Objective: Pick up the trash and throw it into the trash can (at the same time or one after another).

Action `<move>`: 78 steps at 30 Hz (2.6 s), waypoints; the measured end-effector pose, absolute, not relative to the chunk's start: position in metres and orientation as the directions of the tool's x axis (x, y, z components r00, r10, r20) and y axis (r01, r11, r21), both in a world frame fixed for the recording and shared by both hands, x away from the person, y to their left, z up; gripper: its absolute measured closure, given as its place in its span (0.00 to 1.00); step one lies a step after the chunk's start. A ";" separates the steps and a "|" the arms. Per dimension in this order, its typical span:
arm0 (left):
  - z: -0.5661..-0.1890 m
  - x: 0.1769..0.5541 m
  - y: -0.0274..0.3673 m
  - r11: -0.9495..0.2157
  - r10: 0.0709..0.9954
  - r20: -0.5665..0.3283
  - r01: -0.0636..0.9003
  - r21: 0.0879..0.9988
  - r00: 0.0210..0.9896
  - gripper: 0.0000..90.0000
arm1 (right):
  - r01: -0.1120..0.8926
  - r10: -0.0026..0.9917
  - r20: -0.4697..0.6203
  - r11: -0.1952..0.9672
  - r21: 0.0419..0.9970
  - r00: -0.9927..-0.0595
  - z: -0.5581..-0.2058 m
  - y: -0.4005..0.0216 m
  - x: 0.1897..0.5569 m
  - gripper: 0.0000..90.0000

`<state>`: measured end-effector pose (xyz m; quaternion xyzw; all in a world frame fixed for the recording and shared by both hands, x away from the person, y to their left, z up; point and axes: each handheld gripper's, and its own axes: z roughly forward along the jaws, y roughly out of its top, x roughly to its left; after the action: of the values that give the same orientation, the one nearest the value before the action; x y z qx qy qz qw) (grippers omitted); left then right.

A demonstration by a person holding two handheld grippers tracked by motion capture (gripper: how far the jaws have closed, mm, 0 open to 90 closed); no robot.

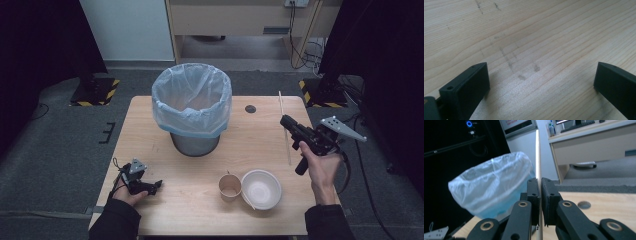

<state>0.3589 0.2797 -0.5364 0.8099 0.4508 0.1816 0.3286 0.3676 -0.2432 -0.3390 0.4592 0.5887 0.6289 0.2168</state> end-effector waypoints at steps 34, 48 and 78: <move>-0.536 0.359 0.280 -0.377 0.849 -0.004 0.610 0.697 0.529 0.00 | 0.107 0.754 0.245 -0.227 0.968 -0.610 -0.234 -0.145 0.439 0.96; -0.536 0.360 0.279 -0.379 0.848 -0.004 0.610 0.696 0.531 0.00 | 0.087 0.736 0.221 -0.217 0.972 -0.640 -0.220 -0.094 0.471 0.96; -0.536 0.361 0.279 -0.382 0.845 -0.004 0.608 0.696 0.535 0.00 | 0.123 0.758 0.210 -0.172 0.978 -0.618 -0.252 -0.044 0.518 0.65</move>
<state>0.3608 0.2791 -0.5363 0.8117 0.4474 0.1794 0.3298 0.5183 -0.0437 -0.2525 0.3677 0.5985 0.6712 0.2366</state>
